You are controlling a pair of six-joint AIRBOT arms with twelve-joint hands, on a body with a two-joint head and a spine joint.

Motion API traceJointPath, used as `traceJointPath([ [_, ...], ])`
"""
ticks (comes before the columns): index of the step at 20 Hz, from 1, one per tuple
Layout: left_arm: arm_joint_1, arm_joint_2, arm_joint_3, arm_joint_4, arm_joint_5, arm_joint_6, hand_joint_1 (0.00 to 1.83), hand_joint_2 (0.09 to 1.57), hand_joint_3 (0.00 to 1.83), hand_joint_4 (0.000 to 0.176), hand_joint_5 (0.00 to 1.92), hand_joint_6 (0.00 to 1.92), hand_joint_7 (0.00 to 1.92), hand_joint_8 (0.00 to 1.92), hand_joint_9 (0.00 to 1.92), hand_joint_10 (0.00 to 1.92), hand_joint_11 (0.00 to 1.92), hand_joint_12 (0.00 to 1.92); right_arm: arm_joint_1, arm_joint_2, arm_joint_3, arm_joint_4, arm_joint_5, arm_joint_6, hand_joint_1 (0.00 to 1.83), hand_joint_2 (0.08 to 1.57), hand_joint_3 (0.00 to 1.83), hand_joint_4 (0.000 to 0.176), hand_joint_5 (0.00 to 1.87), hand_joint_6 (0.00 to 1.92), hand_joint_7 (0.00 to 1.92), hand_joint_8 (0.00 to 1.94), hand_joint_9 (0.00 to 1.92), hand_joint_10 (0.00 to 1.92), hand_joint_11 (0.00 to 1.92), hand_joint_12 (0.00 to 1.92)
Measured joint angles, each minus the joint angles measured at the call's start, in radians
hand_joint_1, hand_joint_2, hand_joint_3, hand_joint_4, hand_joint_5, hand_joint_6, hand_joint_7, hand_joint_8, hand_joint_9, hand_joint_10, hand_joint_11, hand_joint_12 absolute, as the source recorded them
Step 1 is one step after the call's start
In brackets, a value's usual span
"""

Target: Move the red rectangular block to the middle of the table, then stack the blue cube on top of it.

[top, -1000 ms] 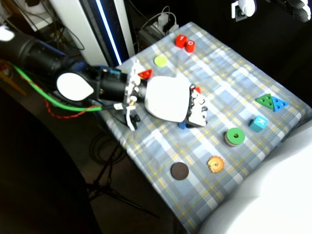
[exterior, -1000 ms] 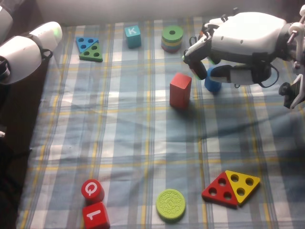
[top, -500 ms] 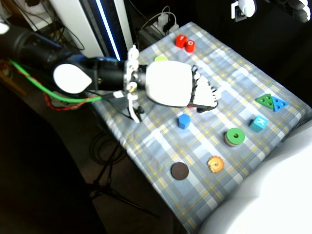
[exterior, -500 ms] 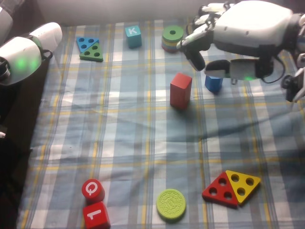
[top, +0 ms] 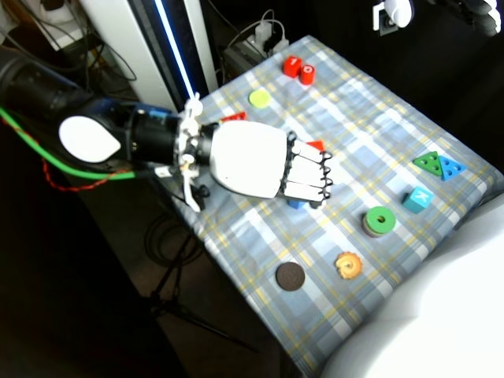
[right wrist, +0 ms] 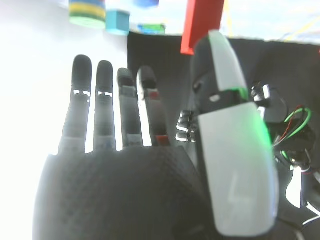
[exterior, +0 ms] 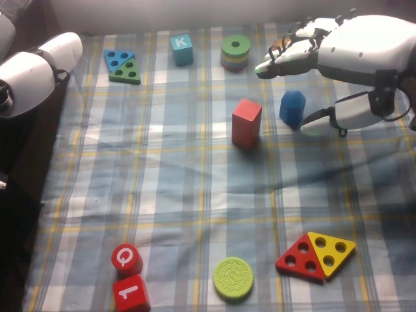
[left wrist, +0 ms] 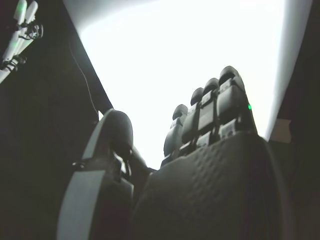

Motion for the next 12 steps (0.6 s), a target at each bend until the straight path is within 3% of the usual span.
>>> traceJointPath([
  [1,0.000,0.000,0.000,0.000,0.000,0.000,0.58,1.49,0.00,0.107,0.00,0.00,0.00,0.00,0.00,0.00,0.00,0.00,0.000,-0.006,0.007,0.001,-0.008,0.000,0.92,1.10,0.00,0.019,0.41,0.05,0.37,0.64,0.10,0.93,0.00,1.16],
  [4,0.000,0.000,0.000,0.000,0.000,-0.001,0.55,1.49,0.00,0.107,0.00,0.00,0.00,0.00,0.00,0.00,0.00,0.00,0.000,-0.036,0.031,0.005,-0.038,0.000,0.97,1.09,0.00,0.000,0.44,0.02,0.34,0.42,0.11,0.98,0.00,1.33],
  [5,0.000,0.000,0.000,0.000,0.000,-0.003,0.54,1.49,0.00,0.101,0.00,0.00,0.00,0.00,0.00,0.00,0.00,0.00,0.000,-0.042,0.035,0.008,-0.042,0.000,1.01,1.09,0.00,0.000,0.45,0.01,0.37,0.31,0.12,0.96,0.00,1.36],
  [7,0.000,0.000,0.000,-0.001,0.000,-0.003,0.57,1.49,0.00,0.109,0.00,0.00,0.00,0.00,0.00,0.00,0.00,0.00,0.000,-0.052,0.048,0.010,-0.051,0.000,1.03,1.10,0.00,0.000,0.46,0.01,0.44,0.15,0.14,0.96,0.00,1.44],
  [12,0.003,0.000,0.000,0.000,-0.002,-0.005,0.57,1.49,0.00,0.111,0.00,0.00,0.00,0.00,0.00,0.00,0.00,0.00,0.000,-0.056,0.059,0.013,-0.076,0.000,0.98,1.12,0.00,0.000,0.48,0.01,0.48,0.09,0.12,1.06,0.00,1.53],
])
